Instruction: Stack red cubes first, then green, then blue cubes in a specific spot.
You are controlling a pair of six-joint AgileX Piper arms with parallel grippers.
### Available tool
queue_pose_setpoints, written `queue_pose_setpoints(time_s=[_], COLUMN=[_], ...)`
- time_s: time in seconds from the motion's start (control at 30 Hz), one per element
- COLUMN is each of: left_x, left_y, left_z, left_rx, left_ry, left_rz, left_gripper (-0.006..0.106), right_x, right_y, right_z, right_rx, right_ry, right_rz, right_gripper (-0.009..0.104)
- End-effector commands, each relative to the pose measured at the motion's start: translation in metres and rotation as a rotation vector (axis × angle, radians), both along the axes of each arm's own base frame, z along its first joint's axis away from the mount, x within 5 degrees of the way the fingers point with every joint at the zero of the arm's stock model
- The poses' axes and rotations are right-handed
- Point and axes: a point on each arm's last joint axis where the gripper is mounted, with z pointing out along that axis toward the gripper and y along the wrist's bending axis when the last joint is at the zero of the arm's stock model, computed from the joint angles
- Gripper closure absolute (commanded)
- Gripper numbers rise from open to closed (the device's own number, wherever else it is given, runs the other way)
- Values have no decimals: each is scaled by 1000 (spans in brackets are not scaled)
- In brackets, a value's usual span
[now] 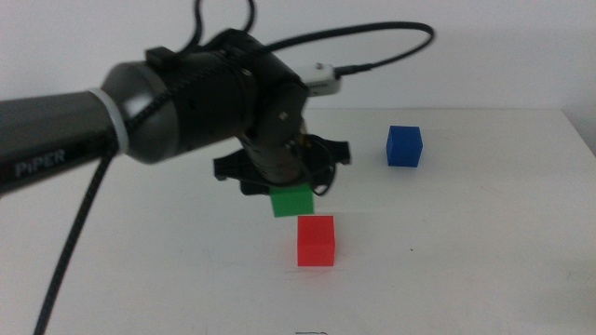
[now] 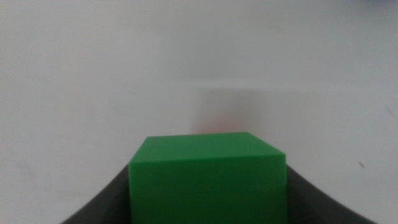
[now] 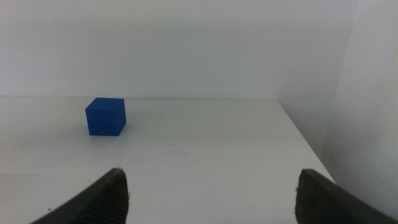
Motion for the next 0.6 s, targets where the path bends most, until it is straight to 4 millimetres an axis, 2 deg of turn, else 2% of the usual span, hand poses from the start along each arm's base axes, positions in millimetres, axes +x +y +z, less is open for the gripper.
queue_pose_setpoints(time_s=[0.0, 0.13, 0.3, 0.57], left_x=[-9, -18, -19, -8], left_y=[-9, -20, -23, -28], left_z=[25, 25, 24, -1], left_rx=[-63, -70, -82, -32], left_ry=[-83, -84, -87, -52], left_rz=[-20, -57, -67, -65], left_gripper=[87, 87, 87, 87], right_x=[-2, -2, -2, -2], right_y=[0, 0, 0, 0], right_z=[15, 15, 15, 15], right_rx=[-27, -27, -27, -27], right_ry=[-111, -111, -111, -111], right_rz=[-2, -2, -2, -2], right_gripper=[1, 1, 1, 1])
